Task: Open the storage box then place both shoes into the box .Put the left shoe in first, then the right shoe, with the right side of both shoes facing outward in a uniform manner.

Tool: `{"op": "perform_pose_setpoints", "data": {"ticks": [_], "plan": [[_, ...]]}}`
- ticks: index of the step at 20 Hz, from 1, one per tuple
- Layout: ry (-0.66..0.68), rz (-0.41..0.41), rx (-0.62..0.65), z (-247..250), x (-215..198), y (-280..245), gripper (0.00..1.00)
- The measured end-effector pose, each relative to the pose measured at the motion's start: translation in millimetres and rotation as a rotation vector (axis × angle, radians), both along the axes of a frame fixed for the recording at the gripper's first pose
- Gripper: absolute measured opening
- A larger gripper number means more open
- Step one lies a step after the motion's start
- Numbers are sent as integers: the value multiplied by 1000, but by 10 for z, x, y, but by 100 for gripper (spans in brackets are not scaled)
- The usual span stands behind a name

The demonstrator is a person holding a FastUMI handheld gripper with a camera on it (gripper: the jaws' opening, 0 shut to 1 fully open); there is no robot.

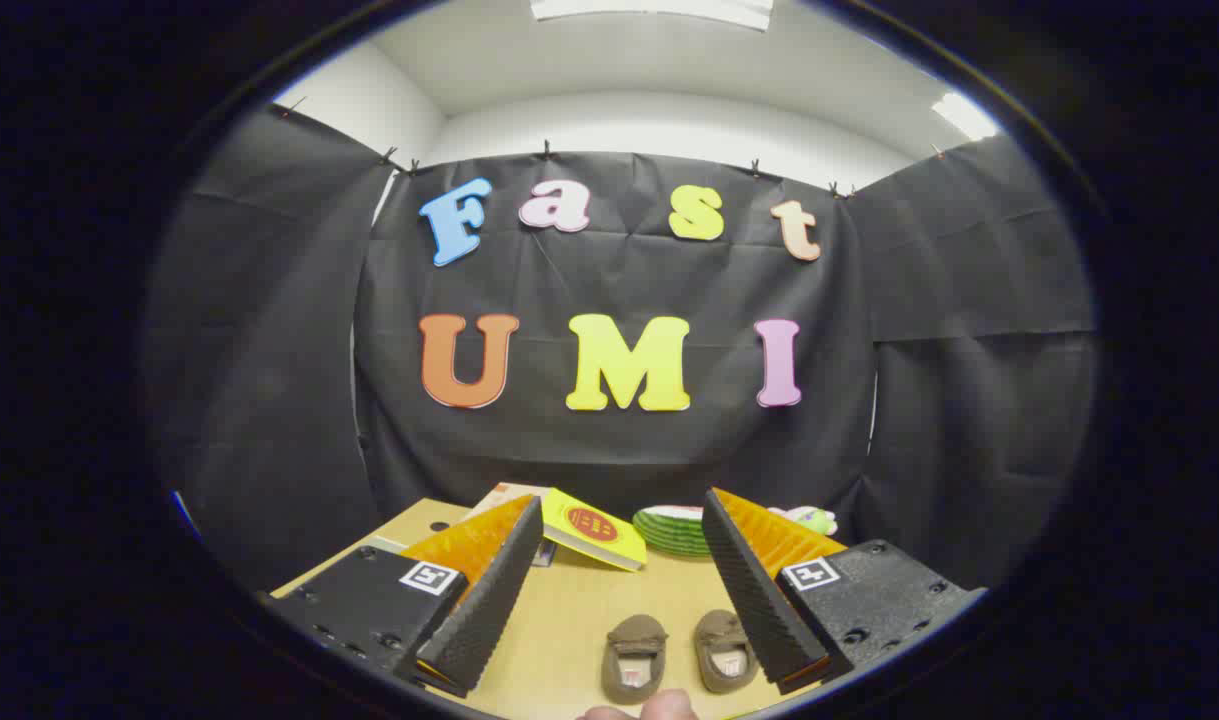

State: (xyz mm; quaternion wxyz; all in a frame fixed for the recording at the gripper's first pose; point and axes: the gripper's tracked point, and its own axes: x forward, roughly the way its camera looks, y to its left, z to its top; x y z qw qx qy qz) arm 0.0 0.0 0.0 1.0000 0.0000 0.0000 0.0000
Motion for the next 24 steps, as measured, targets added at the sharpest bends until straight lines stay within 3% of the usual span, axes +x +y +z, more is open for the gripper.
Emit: {"op": "perform_pose_setpoints", "data": {"ticks": [9, 24], "plan": [[-1, 0, 16, 54, 1, 3, 100], [106, 100, 59, -231, 61, 308, 100]]}}
